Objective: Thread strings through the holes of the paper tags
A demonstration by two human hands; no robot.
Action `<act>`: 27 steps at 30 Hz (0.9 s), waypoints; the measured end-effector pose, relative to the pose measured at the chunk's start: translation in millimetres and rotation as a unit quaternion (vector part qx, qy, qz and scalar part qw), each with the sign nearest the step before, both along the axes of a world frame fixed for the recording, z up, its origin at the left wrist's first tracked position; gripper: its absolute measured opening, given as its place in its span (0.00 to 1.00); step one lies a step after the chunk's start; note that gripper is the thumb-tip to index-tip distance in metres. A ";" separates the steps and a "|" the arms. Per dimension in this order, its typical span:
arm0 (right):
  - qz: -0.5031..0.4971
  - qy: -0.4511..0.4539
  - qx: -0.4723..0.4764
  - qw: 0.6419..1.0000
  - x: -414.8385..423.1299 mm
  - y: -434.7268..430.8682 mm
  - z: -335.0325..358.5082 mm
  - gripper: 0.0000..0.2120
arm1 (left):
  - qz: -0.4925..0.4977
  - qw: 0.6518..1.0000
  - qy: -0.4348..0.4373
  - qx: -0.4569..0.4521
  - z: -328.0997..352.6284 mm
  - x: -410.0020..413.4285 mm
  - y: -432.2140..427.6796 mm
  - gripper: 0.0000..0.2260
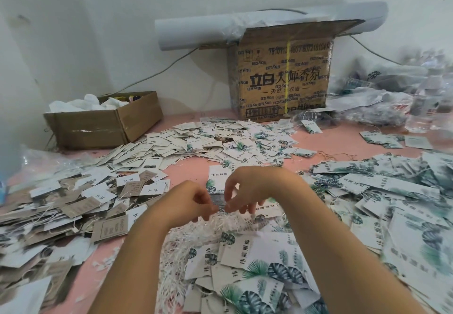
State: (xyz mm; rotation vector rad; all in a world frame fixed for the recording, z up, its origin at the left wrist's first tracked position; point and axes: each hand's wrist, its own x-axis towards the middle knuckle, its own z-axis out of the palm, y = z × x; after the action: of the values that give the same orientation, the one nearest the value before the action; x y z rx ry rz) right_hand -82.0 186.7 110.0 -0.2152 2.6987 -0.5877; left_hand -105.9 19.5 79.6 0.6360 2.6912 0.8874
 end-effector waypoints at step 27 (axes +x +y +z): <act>-0.045 0.188 -0.123 0.973 -5.0 8.1 4.2 0.09 | 0.016 0.987 -0.070 0.144 7.9 5.7 4.4 0.11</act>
State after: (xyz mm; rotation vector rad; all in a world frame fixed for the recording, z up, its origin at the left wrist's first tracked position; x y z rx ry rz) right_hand -87.0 194.8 114.3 -0.2970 3.0037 -1.0015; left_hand -100.3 24.0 87.5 0.5644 2.4767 1.2943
